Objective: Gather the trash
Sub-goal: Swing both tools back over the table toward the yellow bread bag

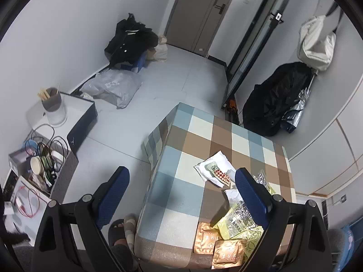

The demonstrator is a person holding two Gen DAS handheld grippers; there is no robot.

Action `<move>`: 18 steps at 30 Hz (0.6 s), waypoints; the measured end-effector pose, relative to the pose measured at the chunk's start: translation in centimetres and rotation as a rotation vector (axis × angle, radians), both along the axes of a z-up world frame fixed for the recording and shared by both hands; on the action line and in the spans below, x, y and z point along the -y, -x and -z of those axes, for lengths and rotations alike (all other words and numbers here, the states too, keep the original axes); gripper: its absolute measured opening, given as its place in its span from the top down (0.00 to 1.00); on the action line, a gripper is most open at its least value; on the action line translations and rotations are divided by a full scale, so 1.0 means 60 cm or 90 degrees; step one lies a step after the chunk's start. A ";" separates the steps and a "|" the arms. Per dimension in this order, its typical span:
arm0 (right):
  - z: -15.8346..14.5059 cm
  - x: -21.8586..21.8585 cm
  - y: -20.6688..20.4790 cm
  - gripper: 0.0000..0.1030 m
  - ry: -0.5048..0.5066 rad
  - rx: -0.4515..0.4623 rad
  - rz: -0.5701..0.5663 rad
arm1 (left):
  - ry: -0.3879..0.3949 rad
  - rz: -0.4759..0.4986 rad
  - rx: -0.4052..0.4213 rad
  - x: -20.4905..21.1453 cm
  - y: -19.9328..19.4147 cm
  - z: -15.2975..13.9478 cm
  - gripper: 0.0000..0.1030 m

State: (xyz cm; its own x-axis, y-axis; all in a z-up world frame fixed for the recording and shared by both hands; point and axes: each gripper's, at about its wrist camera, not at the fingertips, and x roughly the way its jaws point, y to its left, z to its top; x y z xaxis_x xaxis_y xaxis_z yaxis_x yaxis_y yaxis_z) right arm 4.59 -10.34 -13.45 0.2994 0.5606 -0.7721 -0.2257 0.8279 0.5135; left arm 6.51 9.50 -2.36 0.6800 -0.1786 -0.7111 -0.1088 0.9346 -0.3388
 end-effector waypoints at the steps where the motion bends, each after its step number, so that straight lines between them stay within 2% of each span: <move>1: 0.011 0.000 -0.002 0.32 -0.009 -0.015 0.009 | 0.007 -0.004 -0.002 -0.005 0.000 0.000 0.10; 4: 0.029 -0.002 -0.008 0.34 -0.033 -0.048 0.025 | 0.026 -0.012 -0.014 -0.016 -0.002 0.006 0.10; 9: 0.041 -0.007 -0.011 0.35 -0.056 -0.065 0.051 | 0.039 -0.020 -0.031 -0.025 -0.004 0.014 0.10; 15: 0.067 -0.001 -0.033 0.46 -0.113 -0.120 0.091 | 0.045 -0.017 -0.031 -0.026 -0.002 0.014 0.10; 18: 0.082 0.005 -0.041 0.47 -0.131 -0.143 0.110 | 0.044 -0.015 -0.032 -0.026 -0.003 0.014 0.10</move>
